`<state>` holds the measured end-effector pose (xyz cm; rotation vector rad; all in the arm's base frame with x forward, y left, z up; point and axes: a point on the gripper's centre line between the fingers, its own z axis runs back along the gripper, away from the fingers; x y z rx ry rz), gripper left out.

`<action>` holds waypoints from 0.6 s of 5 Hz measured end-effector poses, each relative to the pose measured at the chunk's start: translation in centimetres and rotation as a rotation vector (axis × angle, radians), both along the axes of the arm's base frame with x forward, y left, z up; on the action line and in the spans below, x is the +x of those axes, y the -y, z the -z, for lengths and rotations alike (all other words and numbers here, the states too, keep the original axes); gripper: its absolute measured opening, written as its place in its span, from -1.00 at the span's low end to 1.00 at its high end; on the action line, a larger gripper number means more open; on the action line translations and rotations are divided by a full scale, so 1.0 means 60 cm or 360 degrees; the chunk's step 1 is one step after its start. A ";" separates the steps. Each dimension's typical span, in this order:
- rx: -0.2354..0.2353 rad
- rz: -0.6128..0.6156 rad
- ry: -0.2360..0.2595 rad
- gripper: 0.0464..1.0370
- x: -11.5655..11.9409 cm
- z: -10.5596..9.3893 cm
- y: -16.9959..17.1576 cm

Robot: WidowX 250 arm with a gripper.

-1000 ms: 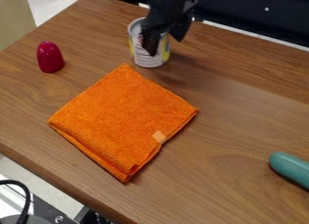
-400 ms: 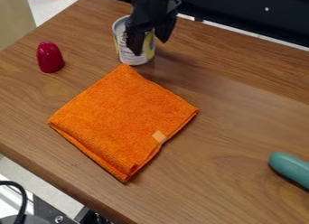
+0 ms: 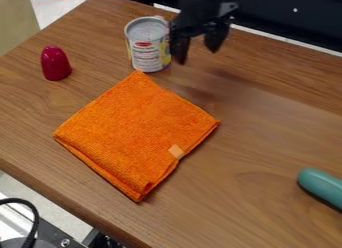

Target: Move the can and place it at the upper left side of the orange cloth

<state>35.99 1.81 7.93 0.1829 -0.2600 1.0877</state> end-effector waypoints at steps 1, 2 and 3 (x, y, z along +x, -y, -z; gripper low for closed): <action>-0.0048 0.0052 -0.0023 0.92 -0.012 -0.021 0.018; -0.0024 0.0150 -0.0047 0.92 -0.031 -0.024 0.029; -0.0022 0.0244 -0.0083 0.92 -0.048 -0.023 0.045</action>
